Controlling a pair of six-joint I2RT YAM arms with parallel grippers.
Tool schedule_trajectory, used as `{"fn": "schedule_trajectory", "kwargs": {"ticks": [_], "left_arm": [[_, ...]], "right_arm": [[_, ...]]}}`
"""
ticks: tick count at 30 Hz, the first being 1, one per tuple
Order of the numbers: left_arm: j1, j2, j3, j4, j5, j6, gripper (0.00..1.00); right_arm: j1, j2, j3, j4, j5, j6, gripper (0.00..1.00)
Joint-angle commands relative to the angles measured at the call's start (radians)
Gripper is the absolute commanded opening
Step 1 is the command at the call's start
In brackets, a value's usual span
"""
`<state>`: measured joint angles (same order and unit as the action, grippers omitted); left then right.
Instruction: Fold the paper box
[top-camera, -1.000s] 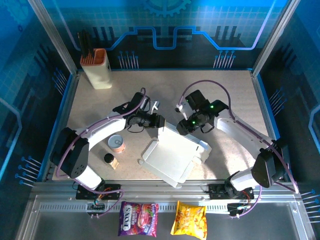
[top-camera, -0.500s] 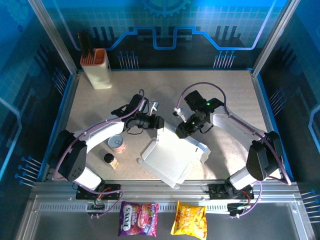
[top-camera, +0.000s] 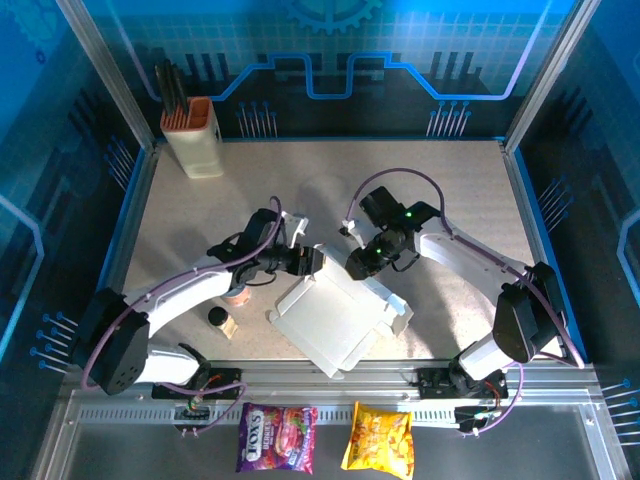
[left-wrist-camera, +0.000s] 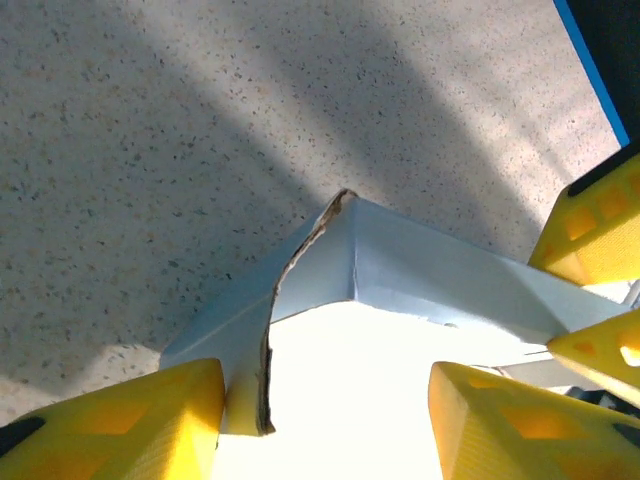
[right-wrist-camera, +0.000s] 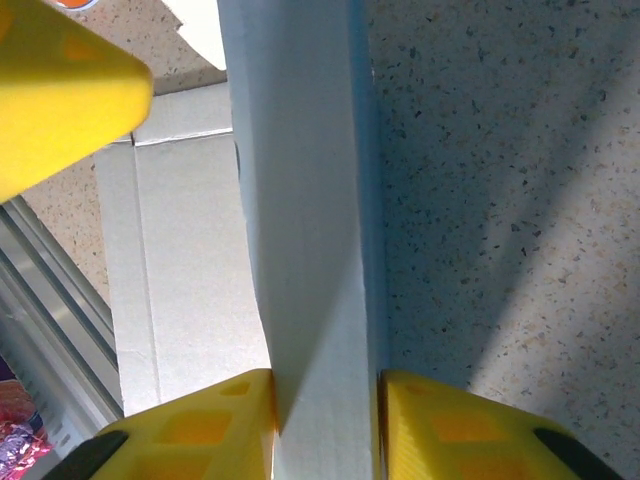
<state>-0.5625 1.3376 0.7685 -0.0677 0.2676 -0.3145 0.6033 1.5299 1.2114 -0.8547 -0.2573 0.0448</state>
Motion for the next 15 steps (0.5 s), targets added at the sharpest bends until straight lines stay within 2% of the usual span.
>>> {"fn": "schedule_trajectory", "kwargs": {"ticks": [1, 8, 15], "left_arm": [[-0.010, -0.030, -0.091, 0.217, -0.019, 0.105, 0.58], [-0.033, -0.012, -0.229, 0.511, -0.038, 0.234, 0.58], [-0.042, 0.064, -0.291, 0.726, -0.048, 0.287, 0.51]], "right_arm": [[0.018, -0.019, -0.004, -0.001, 0.010, 0.017, 0.32], [0.026, -0.033, -0.010, 0.002, 0.009, 0.023, 0.31], [0.034, -0.038, -0.015, 0.008, 0.006, 0.033, 0.30]]}}
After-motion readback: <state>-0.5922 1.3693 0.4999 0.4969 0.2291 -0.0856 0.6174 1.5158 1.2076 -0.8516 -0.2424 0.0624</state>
